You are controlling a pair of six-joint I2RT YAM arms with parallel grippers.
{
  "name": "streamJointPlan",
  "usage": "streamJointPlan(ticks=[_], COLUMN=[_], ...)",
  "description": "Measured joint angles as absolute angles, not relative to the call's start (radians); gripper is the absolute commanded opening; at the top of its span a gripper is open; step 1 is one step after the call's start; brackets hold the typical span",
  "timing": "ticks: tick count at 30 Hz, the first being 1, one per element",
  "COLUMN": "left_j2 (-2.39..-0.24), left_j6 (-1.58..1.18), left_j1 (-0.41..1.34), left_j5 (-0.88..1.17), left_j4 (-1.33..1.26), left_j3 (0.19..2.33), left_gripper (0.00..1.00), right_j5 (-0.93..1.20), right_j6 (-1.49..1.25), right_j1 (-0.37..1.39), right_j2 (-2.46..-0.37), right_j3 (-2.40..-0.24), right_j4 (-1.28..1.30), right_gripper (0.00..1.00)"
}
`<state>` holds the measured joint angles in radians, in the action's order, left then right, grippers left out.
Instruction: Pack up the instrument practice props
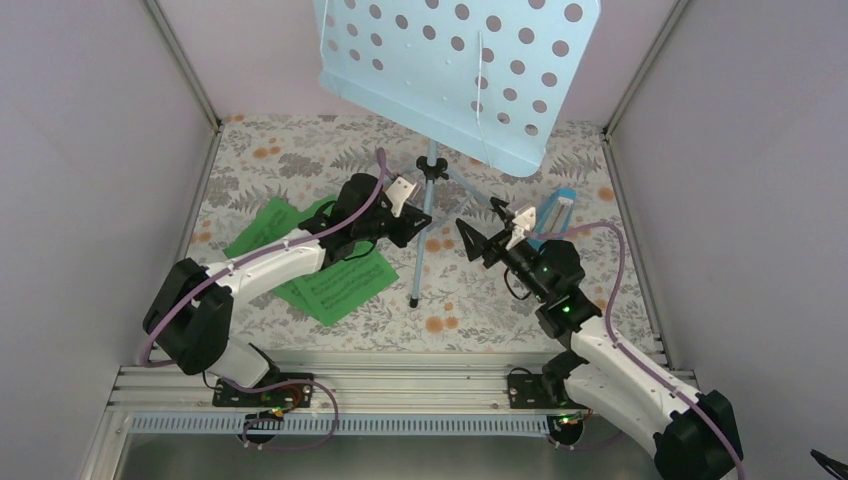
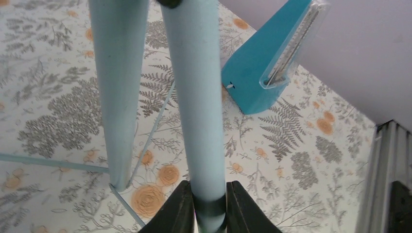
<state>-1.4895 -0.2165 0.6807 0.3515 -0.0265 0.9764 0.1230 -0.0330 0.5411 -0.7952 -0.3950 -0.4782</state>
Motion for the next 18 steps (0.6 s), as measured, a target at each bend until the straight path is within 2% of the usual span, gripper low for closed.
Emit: streamJointPlan(ticks=[3,6,11,18], left_j2=[-1.485,-1.471,-1.455,-1.454], left_j6=[-0.197,-0.183,-0.176,-0.171], left_j1=[0.681,0.681,0.681,0.681], left_j5=[0.347,0.344,0.339,0.327], left_j4=[-0.027,-0.029,-0.043,-0.057], left_j3=[0.976,0.976,0.967,0.957], left_gripper=[0.45,0.51,0.52,0.48], right_j5=[0.152,0.196,0.252,0.343], right_j6=[-0.237,-0.443,-0.762,-1.209], right_j1=[0.538,0.534,0.527,0.505], right_j2=[-0.804,-0.839,-0.948,-1.081], right_j3=[-0.409,-0.439,-0.520,-0.572], right_j4=[-0.456,-0.456,-0.449,-0.486], right_gripper=[0.90,0.90,0.84,0.82])
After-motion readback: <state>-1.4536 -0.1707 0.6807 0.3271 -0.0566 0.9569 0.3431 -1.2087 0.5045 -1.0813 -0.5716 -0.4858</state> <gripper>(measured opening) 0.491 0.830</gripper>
